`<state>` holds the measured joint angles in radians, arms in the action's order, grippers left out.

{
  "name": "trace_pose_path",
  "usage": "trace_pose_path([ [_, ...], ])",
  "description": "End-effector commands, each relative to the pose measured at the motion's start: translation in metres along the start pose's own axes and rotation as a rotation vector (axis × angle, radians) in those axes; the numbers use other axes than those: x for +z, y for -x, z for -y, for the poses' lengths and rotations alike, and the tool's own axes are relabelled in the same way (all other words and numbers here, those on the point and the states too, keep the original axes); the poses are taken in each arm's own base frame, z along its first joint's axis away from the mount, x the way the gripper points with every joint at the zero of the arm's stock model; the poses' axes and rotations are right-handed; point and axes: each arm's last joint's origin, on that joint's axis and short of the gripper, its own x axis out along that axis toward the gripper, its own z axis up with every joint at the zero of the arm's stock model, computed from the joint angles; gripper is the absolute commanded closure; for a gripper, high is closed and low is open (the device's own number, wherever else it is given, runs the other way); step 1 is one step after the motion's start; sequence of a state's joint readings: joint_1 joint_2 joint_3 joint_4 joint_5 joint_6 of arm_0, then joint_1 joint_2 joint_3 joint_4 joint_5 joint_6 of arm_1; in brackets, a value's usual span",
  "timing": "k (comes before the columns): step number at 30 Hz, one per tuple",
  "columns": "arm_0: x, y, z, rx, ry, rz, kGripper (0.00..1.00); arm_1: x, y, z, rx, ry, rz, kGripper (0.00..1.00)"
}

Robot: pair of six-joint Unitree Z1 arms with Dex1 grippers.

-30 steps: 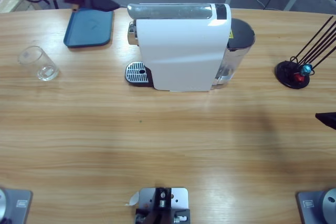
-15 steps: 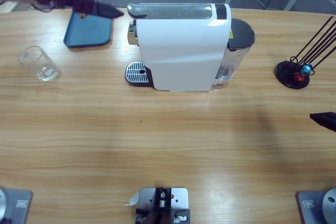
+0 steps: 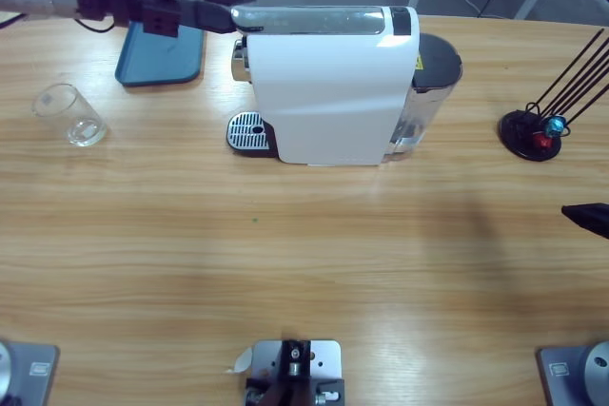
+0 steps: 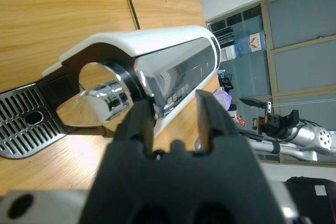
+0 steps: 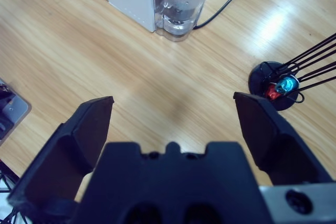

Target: Pour coffee

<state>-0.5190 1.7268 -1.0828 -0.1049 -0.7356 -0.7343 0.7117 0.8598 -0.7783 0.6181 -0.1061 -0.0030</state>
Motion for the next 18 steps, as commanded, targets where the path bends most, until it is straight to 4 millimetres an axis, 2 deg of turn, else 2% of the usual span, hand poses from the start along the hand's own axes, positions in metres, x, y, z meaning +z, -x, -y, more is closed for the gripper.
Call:
trace_pose_path([
  [1, -0.006, -0.011, -0.017, -0.014, 0.038, -0.05, 1.0, 0.0, -0.005, -0.001, 0.005, 0.003, -0.026, 0.0],
  [6, -0.002, -0.009, -0.009, -0.069, 0.034, -0.038, 1.0, -0.001, -0.004, -0.001, 0.005, 0.002, -0.021, 0.0],
  [11, 0.012, 0.003, 0.016, -0.128, 0.006, 0.026, 1.0, 0.002, -0.01, -0.001, -0.005, 0.006, -0.049, 0.0],
  [15, 0.022, 0.022, 0.059, -0.171, -0.063, 0.095, 1.0, 0.006, -0.015, 0.0, -0.021, -0.001, -0.074, 0.001],
  [18, 0.026, 0.038, 0.095, -0.18, -0.103, 0.142, 1.0, 0.002, -0.006, 0.001, -0.037, -0.012, -0.025, 0.092],
])
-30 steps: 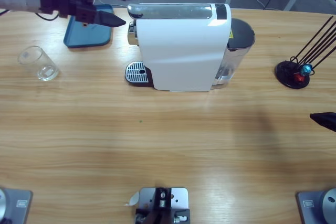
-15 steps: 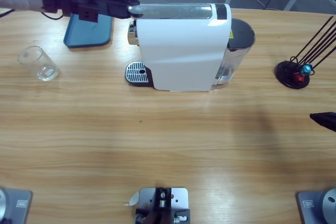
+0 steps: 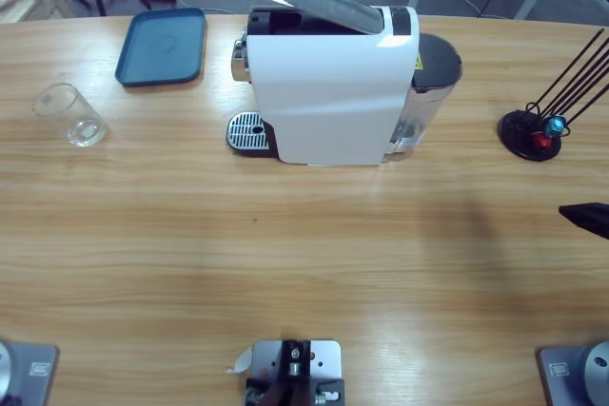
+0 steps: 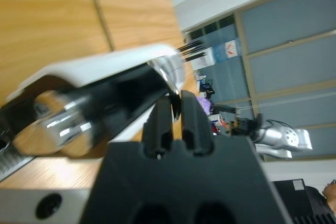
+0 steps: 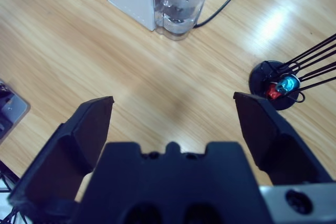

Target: Pour coffee

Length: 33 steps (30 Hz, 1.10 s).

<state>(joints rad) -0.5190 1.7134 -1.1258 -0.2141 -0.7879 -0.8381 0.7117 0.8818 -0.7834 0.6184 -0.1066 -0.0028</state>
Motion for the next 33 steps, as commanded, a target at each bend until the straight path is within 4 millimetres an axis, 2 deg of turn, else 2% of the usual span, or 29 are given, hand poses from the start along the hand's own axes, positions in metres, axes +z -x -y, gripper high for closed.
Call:
trace_pose_path([
  [1, 0.014, 0.025, 0.085, -0.058, -0.114, 0.098, 1.0, -0.003, 0.004, 0.004, -0.064, -0.024, 0.018, 0.117],
  [3, 0.015, 0.029, 0.11, -0.039, -0.147, 0.114, 1.0, -0.003, 0.009, 0.007, -0.127, -0.051, 0.044, 0.142],
  [6, 0.02, 0.03, 0.141, -0.013, -0.226, 0.122, 1.0, 0.005, -0.002, 0.007, -0.132, -0.062, 0.026, 0.141],
  [7, 0.02, 0.029, 0.147, 0.002, -0.256, 0.125, 0.951, 0.007, -0.007, 0.006, -0.133, -0.063, 0.016, 0.141],
  [8, 0.019, 0.027, 0.152, 0.024, -0.304, 0.125, 0.628, 0.009, -0.013, 0.005, -0.133, -0.061, 0.006, 0.139],
  [9, 0.016, 0.025, 0.153, 0.038, -0.354, 0.119, 0.449, 0.01, -0.018, 0.005, -0.131, -0.061, -0.001, 0.139],
  [10, 0.012, 0.023, 0.154, 0.055, -0.408, 0.11, 0.35, 0.01, -0.023, 0.004, -0.129, -0.06, -0.009, 0.139],
  [12, -0.002, 0.024, 0.16, 0.112, -0.564, 0.085, 0.326, 0.007, -0.033, 0.004, -0.133, -0.063, -0.032, 0.138],
  [15, -0.029, 0.03, 0.166, 0.338, -0.852, 0.053, 0.326, 0.008, -0.038, 0.011, -0.173, -0.117, -0.045, 0.138],
  [17, -0.041, 0.029, 0.159, 0.453, -1.007, -0.003, 0.303, 0.01, -0.042, 0.018, -0.207, -0.161, -0.044, 0.138],
  [19, -0.056, 0.034, 0.148, 0.513, -1.124, -0.053, 0.069, 0.013, -0.046, 0.025, -0.248, -0.196, -0.041, 0.138],
  [20, -0.062, 0.039, 0.143, 0.532, -1.137, -0.059, 0.036, 0.013, -0.048, 0.029, -0.269, -0.216, -0.037, 0.138],
  [24, -0.085, 0.059, 0.117, 0.637, -1.106, -0.082, 0.032, 0.012, -0.053, 0.045, -0.367, -0.289, -0.051, 0.144],
  [27, -0.116, 0.068, 0.093, 0.641, -1.091, -0.178, 0.024, -0.003, -0.062, 0.056, -0.446, -0.368, -0.043, 0.147],
  [29, -0.136, 0.079, 0.081, 0.632, -1.096, -0.221, 0.0, -0.014, -0.074, 0.062, -0.478, -0.416, -0.038, 0.151],
  [33, -0.152, 0.097, 0.069, 0.642, -1.044, -0.219, 0.0, -0.037, -0.101, 0.069, -0.508, -0.461, -0.071, 0.163],
])
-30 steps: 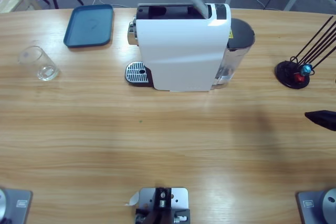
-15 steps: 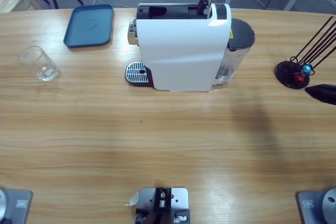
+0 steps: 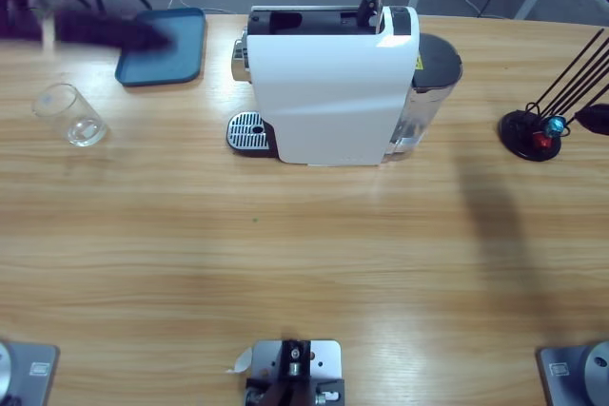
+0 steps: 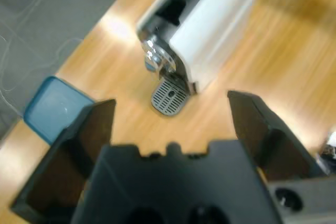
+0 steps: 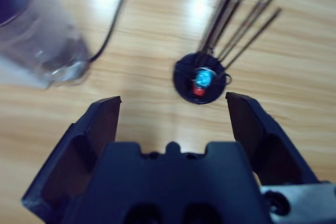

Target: Pour coffee

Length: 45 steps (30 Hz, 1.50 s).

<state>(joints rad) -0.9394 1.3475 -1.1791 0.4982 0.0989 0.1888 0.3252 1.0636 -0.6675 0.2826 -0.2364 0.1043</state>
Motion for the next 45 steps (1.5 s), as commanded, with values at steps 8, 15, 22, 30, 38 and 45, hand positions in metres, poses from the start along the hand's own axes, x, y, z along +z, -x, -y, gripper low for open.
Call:
trace_pose_path([
  [8, -0.054, 0.02, 0.015, -0.008, 0.056, -0.05, 0.0, -0.052, -0.1, 0.007, -0.079, -0.114, -0.06, 0.29],
  [15, -0.048, 0.015, 0.014, -0.001, 0.071, -0.054, 0.0, -0.058, -0.114, 0.012, -0.116, -0.135, -0.048, 0.4],
  [22, -0.044, 0.005, 0.015, -0.003, 0.086, -0.065, 0.0, -0.056, -0.107, 0.014, -0.132, -0.131, -0.016, 0.441],
  [30, -0.041, 0.001, 0.018, -0.015, 0.079, -0.066, 0.0, -0.059, -0.108, 0.016, -0.149, -0.127, -0.025, 0.57],
  [38, -0.033, -0.006, 0.021, -0.023, 0.075, -0.069, 0.0, -0.061, -0.112, 0.021, -0.174, -0.136, -0.038, 0.57],
  [45, -0.034, -0.007, 0.021, -0.022, 0.074, -0.073, 0.0, -0.059, -0.116, 0.021, -0.156, -0.139, -0.031, 0.572],
])
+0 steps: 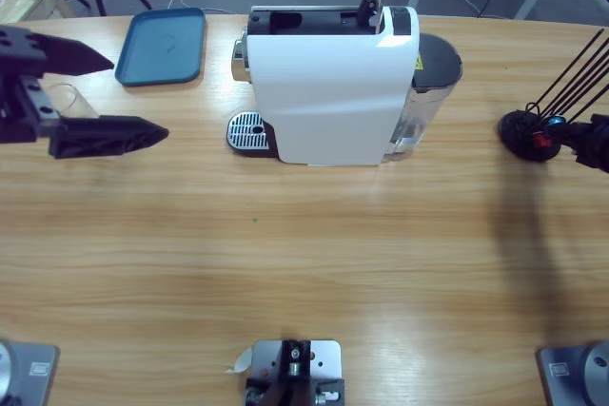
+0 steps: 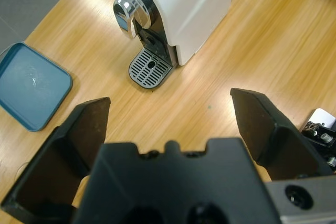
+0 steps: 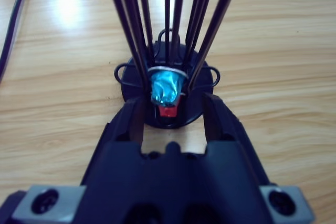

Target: Pour coffee

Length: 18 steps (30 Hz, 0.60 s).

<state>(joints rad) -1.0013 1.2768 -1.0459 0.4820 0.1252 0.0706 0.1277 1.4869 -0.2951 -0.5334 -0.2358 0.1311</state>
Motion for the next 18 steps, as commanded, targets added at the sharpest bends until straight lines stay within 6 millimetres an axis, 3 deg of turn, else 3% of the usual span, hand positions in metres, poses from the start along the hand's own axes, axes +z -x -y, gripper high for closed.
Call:
trace_pose_path([
  [1, -0.0003, -0.0144, 0.003, 0.006, 0.001, -0.034, 0.0, -0.0082, -0.008, 0.0019, -0.002, 0.014, -0.041, 0.574],
  [11, -0.0012, -0.0161, 0.0032, 0.007, 0.0, -0.041, 0.0, -0.0094, -0.0157, 0.0005, 0.003, 0.014, -0.047, 0.586],
  [13, -0.0007, -0.0164, 0.0032, 0.007, 0.0, -0.041, 0.0, -0.0084, -0.0161, 0.001, 0.002, 0.011, -0.041, 0.796],
  [15, -0.0007, -0.0164, 0.0032, 0.007, 0.0, -0.041, 0.0, -0.0082, -0.0166, 0.0009, 0.006, 0.01, -0.038, 0.821],
  [16, -0.0009, -0.0165, 0.0032, 0.007, 0.0, -0.042, 0.0, -0.008, -0.0168, 0.0008, 0.006, 0.012, -0.036, 0.973],
  [18, -0.0013, -0.0166, 0.0032, 0.007, 0.0, -0.043, 0.0, -0.0083, -0.0175, 0.0005, 0.01, 0.014, -0.038, 1.0],
])
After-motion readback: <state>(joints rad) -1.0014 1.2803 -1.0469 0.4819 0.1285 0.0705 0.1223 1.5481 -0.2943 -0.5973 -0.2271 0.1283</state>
